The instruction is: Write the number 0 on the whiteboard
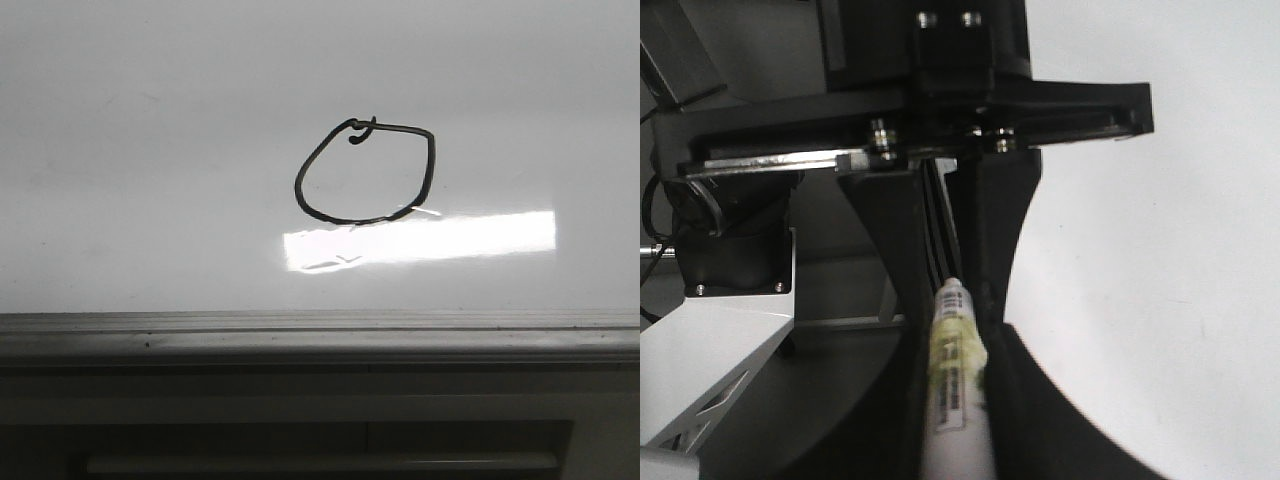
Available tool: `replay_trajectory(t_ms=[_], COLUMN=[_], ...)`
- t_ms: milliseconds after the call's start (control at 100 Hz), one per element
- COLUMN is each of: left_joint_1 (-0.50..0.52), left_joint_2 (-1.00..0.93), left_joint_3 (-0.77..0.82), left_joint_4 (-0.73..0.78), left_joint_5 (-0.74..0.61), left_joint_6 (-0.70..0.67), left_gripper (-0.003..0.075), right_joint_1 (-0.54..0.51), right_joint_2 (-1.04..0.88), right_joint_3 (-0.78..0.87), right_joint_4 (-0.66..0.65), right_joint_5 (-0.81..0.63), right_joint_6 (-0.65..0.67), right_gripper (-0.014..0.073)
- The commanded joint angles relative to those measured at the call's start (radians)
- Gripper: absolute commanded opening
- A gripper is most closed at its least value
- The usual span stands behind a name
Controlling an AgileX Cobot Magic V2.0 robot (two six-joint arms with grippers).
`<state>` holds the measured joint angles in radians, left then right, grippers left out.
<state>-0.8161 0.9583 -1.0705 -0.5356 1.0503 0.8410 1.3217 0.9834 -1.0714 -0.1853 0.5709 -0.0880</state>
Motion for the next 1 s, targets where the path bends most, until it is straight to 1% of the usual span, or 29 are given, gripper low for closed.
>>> replay_trajectory(t_ms=[0,50,100,150,170,230,240,290,350,470,540,600,610,670,680,770,820,890,930,940,960,970,980,990], left_joint_1=[0.001,0.001,0.001,0.001,0.001,0.001,0.001,0.001,0.001,0.001,0.001,0.001,0.001,0.001,0.001,0.001,0.001,0.004,0.010,0.010,0.016,0.016,0.022,0.022], left_joint_2=[-0.002,-0.002,-0.002,-0.002,-0.002,-0.002,-0.002,-0.002,-0.002,-0.002,-0.002,-0.002,-0.002,-0.002,-0.002,-0.002,-0.002,0.006,0.018,0.021,0.027,0.032,0.035,0.038], left_joint_3=[-0.035,-0.035,-0.035,-0.035,-0.033,-0.025,-0.025,-0.016,0.004,0.054,0.093,0.132,0.136,0.176,0.180,0.250,0.281,0.332,0.361,0.361,0.372,0.377,0.380,0.385], left_joint_4=[-0.034,-0.034,-0.036,-0.041,-0.044,-0.062,-0.065,-0.076,-0.084,-0.119,-0.143,-0.155,-0.155,-0.166,-0.169,-0.175,-0.188,-0.249,-0.310,-0.320,-0.348,-0.366,-0.366,-0.381], left_joint_5=[-0.157,-0.172,-0.188,-0.199,-0.206,-0.218,-0.219,-0.237,-0.266,-0.346,-0.424,-0.522,-0.522,-0.638,-0.638,-0.819,-0.898,-1.017,-1.066,-1.078,-1.088,-1.096,-1.096,-1.099], left_joint_6=[-0.042,-0.042,-0.042,-0.042,-0.042,-0.042,-0.042,-0.042,-0.044,-0.046,-0.053,-0.081,-0.085,-0.123,-0.128,-0.198,-0.240,-0.278,-0.282,-0.282,-0.282,-0.282,-0.282,-0.282], left_gripper=[-0.0020,-0.0020,-0.0020,-0.0020,-0.0020,-0.0020,-0.0020,-0.0020,-0.0020,-0.0020,-0.0020,-0.0020,-0.0020,-0.0020,-0.0020,-0.0020,-0.0020,-0.0020,-0.0020,-0.0020,-0.0020,-0.0020,-0.0020,-0.0020], right_joint_1=[0.009,0.009,0.009,0.009,0.009,0.007,0.007,0.007,0.007,-0.029,-0.067,-0.107,-0.111,-0.151,-0.155,-0.200,-0.213,-0.217,-0.217,-0.217,-0.217,-0.217,-0.217,-0.217], right_joint_2=[-0.009,-0.009,-0.009,-0.009,-0.009,-0.017,-0.019,-0.030,-0.047,-0.106,-0.152,-0.189,-0.199,-0.243,-0.248,-0.303,-0.335,-0.380,-0.404,-0.412,-0.419,-0.428,-0.428,-0.434], right_joint_3=[-0.026,-0.026,-0.026,-0.026,-0.026,-0.026,-0.026,-0.026,-0.026,-0.026,-0.026,-0.026,-0.026,-0.026,-0.026,-0.024,-0.010,0.021,0.042,0.051,0.065,0.074,0.074,0.084], right_joint_4=[0.038,0.037,0.037,0.037,0.034,0.021,0.018,-0.006,-0.044,-0.125,-0.145,-0.159,-0.159,-0.180,-0.180,-0.184,-0.184,-0.184,-0.184,-0.184,-0.184,-0.184,-0.184,-0.184], right_joint_5=[-0.085,-0.078,-0.071,-0.071,-0.073,-0.082,-0.085,-0.091,-0.093,-0.073,-0.030,0.029,0.035,0.104,0.104,0.165,0.174,0.172,0.170,0.170,0.170,0.170,0.170,0.170], right_joint_6=[-0.010,-0.010,-0.010,-0.010,-0.010,-0.010,-0.010,-0.010,-0.003,0.052,0.070,0.088,0.088,0.123,0.126,0.144,0.149,0.149,0.154,0.156,0.159,0.162,0.165,0.165], right_gripper=[-0.0038,-0.0001,0.0071,0.0192,0.0226,0.0380,0.0380,0.0461,0.0487,0.0485,0.0485,0.0485,0.0485,0.0485,0.0485,0.0465,0.0417,0.0290,0.0187,0.0150,0.0111,0.0054,0.0054,0.0016])
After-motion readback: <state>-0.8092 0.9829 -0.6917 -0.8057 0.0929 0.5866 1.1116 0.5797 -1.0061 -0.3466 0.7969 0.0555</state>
